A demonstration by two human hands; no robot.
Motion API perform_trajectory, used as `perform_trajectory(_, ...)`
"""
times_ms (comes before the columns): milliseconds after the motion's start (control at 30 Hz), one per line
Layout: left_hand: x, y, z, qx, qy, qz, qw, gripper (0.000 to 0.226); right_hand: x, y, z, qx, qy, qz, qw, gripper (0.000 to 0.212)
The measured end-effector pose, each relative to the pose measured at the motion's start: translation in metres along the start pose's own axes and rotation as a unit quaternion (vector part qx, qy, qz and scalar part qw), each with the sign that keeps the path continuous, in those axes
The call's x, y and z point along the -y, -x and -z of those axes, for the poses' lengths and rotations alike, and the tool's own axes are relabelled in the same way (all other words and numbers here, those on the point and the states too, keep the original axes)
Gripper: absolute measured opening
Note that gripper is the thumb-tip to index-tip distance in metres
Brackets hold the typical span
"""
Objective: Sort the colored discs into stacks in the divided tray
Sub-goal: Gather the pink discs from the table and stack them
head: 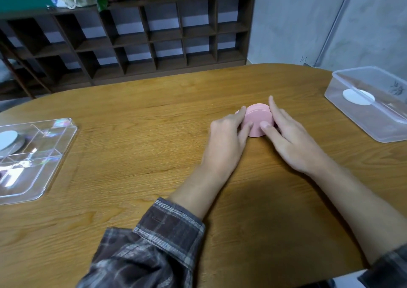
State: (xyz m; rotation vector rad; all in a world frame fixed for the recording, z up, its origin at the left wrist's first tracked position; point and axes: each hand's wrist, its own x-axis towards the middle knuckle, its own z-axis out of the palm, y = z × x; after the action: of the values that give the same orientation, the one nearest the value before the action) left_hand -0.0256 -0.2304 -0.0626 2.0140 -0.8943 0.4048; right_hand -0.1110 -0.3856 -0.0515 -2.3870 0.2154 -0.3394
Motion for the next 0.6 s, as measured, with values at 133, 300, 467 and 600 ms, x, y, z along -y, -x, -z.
perform_trajectory(133,-0.001,-0.001,0.0,0.026,-0.023,-0.004,0.999,0.043,-0.002,-0.001,0.0,-0.055,0.022,0.04,0.997,0.054)
perform_trajectory(300,0.001,-0.002,0.004,0.051,-0.027,0.007,0.998,0.047,-0.006,-0.002,0.003,-0.095,-0.025,0.035,0.995,0.028)
perform_trajectory(467,0.007,-0.002,0.007,0.127,-0.128,0.013,0.983,0.056,-0.014,-0.006,0.01,-0.157,-0.007,-0.025,0.987,0.029)
perform_trajectory(600,0.009,-0.002,0.003,0.198,-0.183,0.018,0.963,0.056,-0.017,-0.008,0.012,-0.187,-0.014,-0.036,0.982,0.027)
